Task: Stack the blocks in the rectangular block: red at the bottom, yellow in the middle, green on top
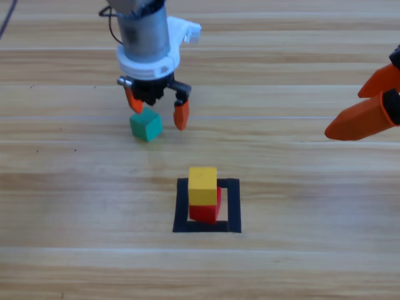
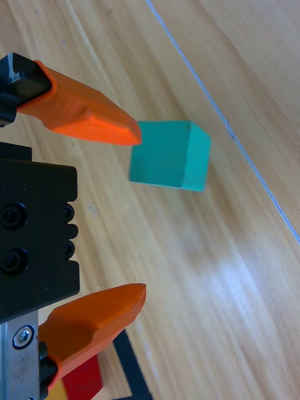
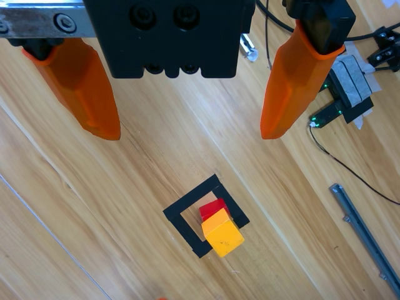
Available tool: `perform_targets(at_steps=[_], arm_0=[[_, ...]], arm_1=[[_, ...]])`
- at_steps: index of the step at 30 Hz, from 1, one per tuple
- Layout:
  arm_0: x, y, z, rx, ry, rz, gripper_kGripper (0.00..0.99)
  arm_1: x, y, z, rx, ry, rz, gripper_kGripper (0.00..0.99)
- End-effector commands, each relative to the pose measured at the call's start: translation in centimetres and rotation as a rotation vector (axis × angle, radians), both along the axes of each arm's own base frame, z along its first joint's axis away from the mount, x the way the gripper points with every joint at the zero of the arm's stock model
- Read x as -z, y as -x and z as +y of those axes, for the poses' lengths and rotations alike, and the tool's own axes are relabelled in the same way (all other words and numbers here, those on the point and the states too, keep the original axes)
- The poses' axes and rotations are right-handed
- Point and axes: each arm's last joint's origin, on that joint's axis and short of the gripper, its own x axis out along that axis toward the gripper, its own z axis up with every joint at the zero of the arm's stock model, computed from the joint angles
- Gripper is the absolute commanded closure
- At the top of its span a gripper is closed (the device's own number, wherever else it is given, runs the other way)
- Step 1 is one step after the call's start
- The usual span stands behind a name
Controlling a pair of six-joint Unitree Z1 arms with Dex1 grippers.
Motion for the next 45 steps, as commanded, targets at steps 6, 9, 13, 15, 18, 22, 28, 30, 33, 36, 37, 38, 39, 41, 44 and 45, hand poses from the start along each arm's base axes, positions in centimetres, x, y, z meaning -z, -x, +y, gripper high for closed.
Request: perform_targets(at_steps=[6, 9, 13, 15, 18, 22, 28, 30, 33, 36, 37, 38, 39, 41, 44, 45], arm_0=[[-6.0, 2.3, 2.6, 0.023, 0.021, -0.051, 0.044], [-3.1, 1.3, 2.1, 0.025, -0.021, -0.006, 0.045], [-0.1, 0.2, 1.5, 0.024, -0.065, 0.011, 0.047], [1.0, -0.1, 1.3, 0.025, -0.086, 0.023, 0.047], [2.6, -0.6, 1.1, 0.025, -0.116, 0.029, 0.045], [3.9, -1.2, 0.8, 0.026, -0.134, 0.030, 0.047], [4.9, -1.9, 0.6, 0.031, -0.143, 0.026, 0.047], [5.2, -2.0, 0.5, 0.033, -0.145, 0.027, 0.047], [5.6, -2.2, 0.4, 0.036, -0.147, 0.026, 0.047], [6.2, -2.4, 0.5, 0.038, -0.149, 0.029, 0.056], [6.3, -2.5, 0.4, 0.039, -0.150, 0.031, 0.057], [6.5, -2.6, 0.6, 0.038, -0.151, 0.034, 0.057], [6.5, -2.6, 0.6, 0.038, -0.152, 0.035, 0.060], [6.8, -2.7, 0.7, 0.037, -0.151, 0.038, 0.077], [7.2, -2.8, 0.8, 0.034, -0.154, 0.043, 0.086], [7.3, -2.9, 0.8, 0.034, -0.155, 0.045, 0.102]], arm_1=[[0.4, 0.1, -0.9, 0.015, -0.011, -0.018, 0.000], [0.7, -0.1, -0.7, 0.016, -0.008, -0.009, 0.000], [1.2, -0.4, -0.4, 0.015, 0.001, 0.004, 0.000], [1.3, -0.5, -0.3, 0.014, 0.000, 0.004, 0.000], [1.3, -0.5, -0.3, 0.013, -0.001, 0.005, 0.000], [1.4, -0.6, -0.2, 0.004, -0.006, 0.013, 0.000], [1.7, -1.2, 0.7, -0.040, -0.035, 0.046, 0.000], [1.8, -1.6, 1.3, -0.064, -0.046, 0.059, 0.000], [1.5, -1.6, 1.5, -0.084, -0.065, 0.065, 0.000], [1.6, -1.5, 1.5, -0.094, -0.063, 0.064, 0.000], [1.6, -1.5, 1.5, -0.096, -0.064, 0.064, 0.000], [1.5, -1.5, 1.5, -0.099, -0.066, 0.063, 0.000], [1.6, -1.5, 1.5, -0.102, -0.066, 0.067, 0.000], [1.6, -1.4, 1.5, -0.106, -0.067, 0.066, 0.000], [1.6, -1.4, 1.5, -0.110, -0.067, 0.066, 0.000], [1.6, -1.3, 1.4, -0.111, -0.067, 0.067, 0.000]])
